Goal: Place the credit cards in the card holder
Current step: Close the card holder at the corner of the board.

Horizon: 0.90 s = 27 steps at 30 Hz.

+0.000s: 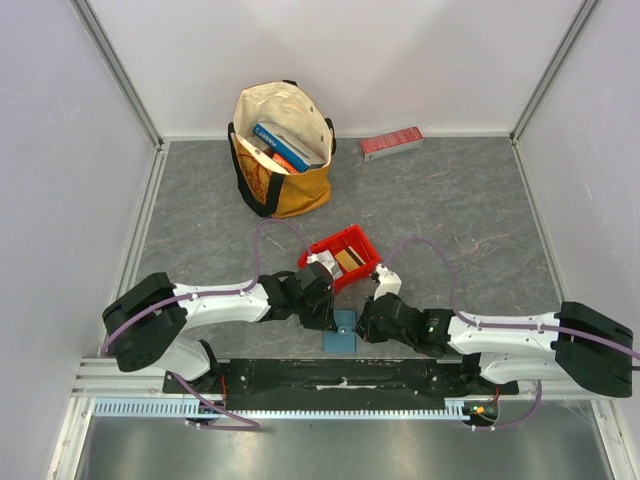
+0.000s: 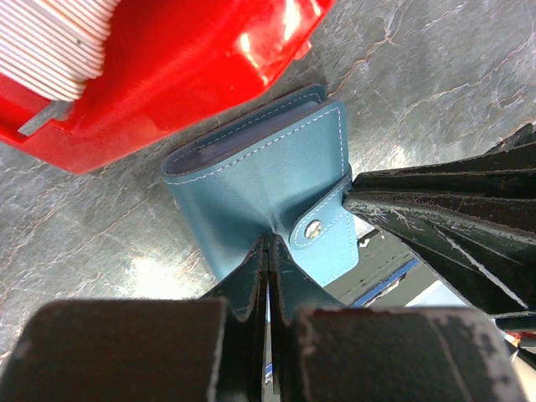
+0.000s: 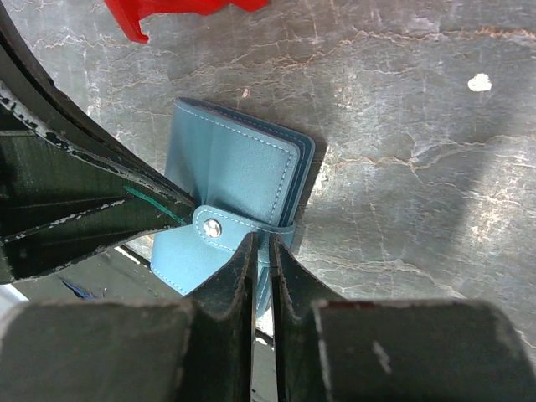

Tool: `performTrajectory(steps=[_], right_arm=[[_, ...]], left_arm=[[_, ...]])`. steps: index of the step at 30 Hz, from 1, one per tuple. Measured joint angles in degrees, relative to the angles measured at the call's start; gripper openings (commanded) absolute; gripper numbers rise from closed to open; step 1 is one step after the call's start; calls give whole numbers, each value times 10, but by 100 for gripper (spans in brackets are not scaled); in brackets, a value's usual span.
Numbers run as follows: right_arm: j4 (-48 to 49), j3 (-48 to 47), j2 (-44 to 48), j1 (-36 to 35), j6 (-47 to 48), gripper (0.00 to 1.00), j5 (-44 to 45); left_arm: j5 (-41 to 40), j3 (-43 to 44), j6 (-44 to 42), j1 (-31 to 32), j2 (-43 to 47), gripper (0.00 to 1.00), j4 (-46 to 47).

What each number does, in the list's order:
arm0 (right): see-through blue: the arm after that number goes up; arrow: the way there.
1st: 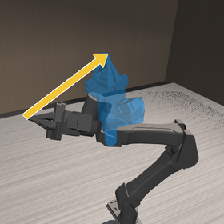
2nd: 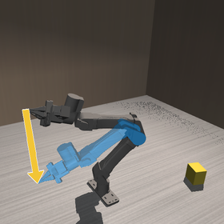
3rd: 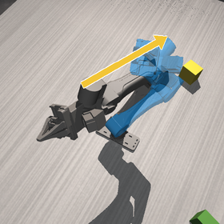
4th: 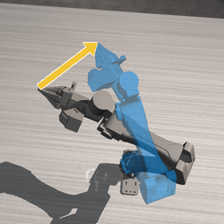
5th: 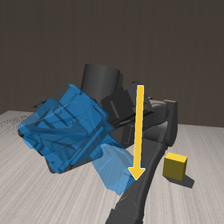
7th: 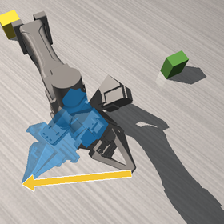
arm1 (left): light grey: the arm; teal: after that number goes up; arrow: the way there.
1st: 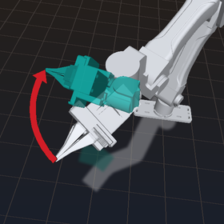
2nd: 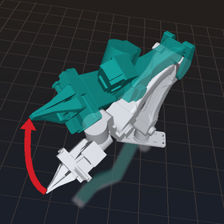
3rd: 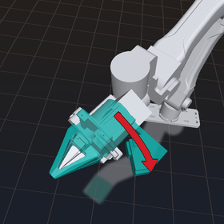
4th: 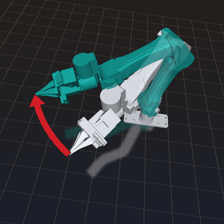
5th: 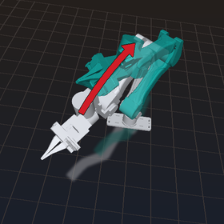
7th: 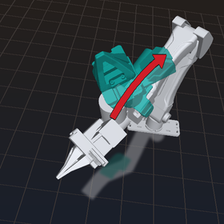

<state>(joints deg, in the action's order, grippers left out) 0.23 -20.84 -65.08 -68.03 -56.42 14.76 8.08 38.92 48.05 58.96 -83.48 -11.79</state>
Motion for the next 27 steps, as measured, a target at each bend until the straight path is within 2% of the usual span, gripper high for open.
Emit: performTrajectory(steps=[19, 27], right_arm=[[-3, -66, -47, -1, 40, 17, -34], [-8, -66, 4, -1, 39, 18, -22]], left_arm=[[0, 0, 0, 0, -1, 2, 2], [1, 0, 0, 0, -1, 2, 2]])
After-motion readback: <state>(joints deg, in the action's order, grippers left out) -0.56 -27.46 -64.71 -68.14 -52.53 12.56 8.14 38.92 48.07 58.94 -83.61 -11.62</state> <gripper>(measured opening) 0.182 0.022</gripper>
